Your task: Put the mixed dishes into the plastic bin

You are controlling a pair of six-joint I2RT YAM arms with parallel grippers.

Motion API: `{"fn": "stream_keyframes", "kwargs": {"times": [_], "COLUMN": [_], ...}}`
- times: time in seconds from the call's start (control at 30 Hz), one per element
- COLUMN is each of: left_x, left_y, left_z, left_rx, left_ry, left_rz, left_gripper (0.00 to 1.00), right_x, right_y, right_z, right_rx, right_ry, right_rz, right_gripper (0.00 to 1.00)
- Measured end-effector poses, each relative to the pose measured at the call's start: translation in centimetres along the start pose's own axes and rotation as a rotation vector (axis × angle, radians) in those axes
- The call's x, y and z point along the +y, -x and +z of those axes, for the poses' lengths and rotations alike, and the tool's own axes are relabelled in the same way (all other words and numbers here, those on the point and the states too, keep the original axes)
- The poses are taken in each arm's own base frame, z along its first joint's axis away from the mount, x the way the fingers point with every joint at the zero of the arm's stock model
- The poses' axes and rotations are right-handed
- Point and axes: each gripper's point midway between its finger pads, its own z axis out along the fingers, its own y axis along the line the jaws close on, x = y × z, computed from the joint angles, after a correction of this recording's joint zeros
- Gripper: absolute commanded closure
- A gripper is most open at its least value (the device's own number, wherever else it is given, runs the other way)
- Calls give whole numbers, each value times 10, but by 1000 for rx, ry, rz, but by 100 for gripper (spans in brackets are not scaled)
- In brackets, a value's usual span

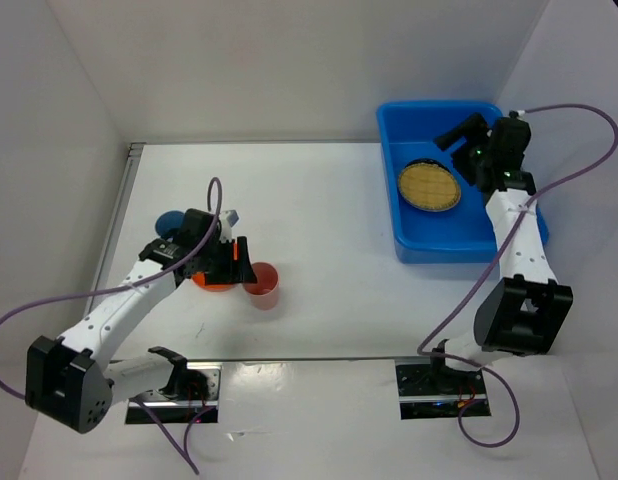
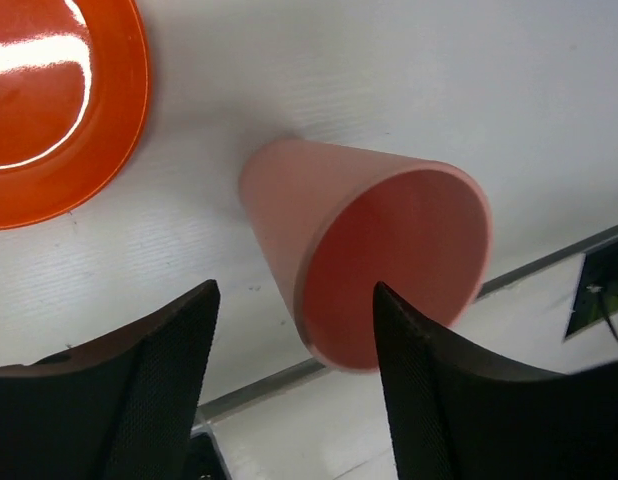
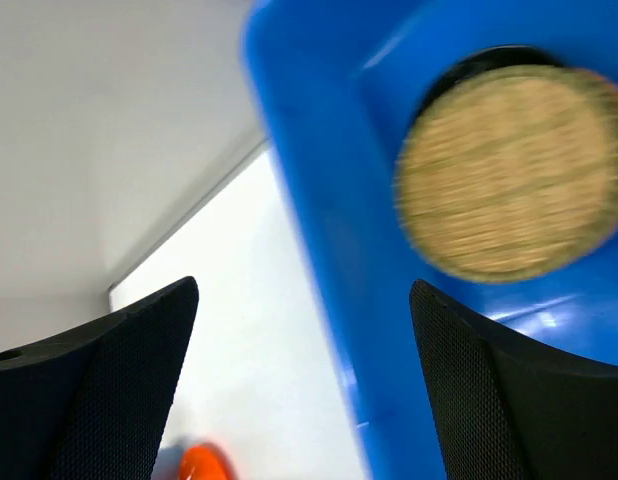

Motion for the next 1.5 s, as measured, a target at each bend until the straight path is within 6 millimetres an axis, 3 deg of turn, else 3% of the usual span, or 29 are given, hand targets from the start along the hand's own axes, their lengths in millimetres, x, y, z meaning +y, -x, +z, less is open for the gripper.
{"fn": "stream_keyframes", "kwargs": {"times": [0.03,0.07,0.2,0.33,0.47,0.6,0.77,0.87,0.97,1.07,1.2,1.33,1.5], "left_x": [2,2,5,-1,-31,-102,-186,-227,-263,-288,-318,-343,-344], "left_y": [-2,-4,-9,-4,25,89,160,188,201,201,199,198,186], "left_z": [5,10,24,28,19,-4,-28,-14,23,69,117,137,147], "left_rx": [17,32,60,57,2,-143,-301,-340,-321,-275,-242,-270,-228], "left_ry": [15,27,79,114,96,-18,-158,-217,-247,-258,-280,-355,-363], "left_rz": [-4,-4,15,46,95,156,202,229,255,280,306,323,317], "left_gripper": [37,54,100,100,100,100,100,100,100,100,100,100,100], "right_x": [19,34,90,122,148,175,195,202,206,208,208,206,202], "right_y": [-5,-9,-35,-57,-60,-51,-9,13,28,34,32,32,31], "right_z": [-6,-11,-33,-65,-110,-173,-263,-317,-364,-383,-384,-390,-400], "right_rx": [-2,-1,16,40,9,-47,-228,-336,-423,-456,-448,-452,-465], "right_ry": [30,54,147,220,299,436,617,734,838,879,884,896,909], "right_rz": [-21,-38,-99,-136,-154,-154,-103,-60,-34,-21,-21,-24,-26], "right_gripper": [9,9,9,9,9,9,9,9,9,9,9,9,9]}}
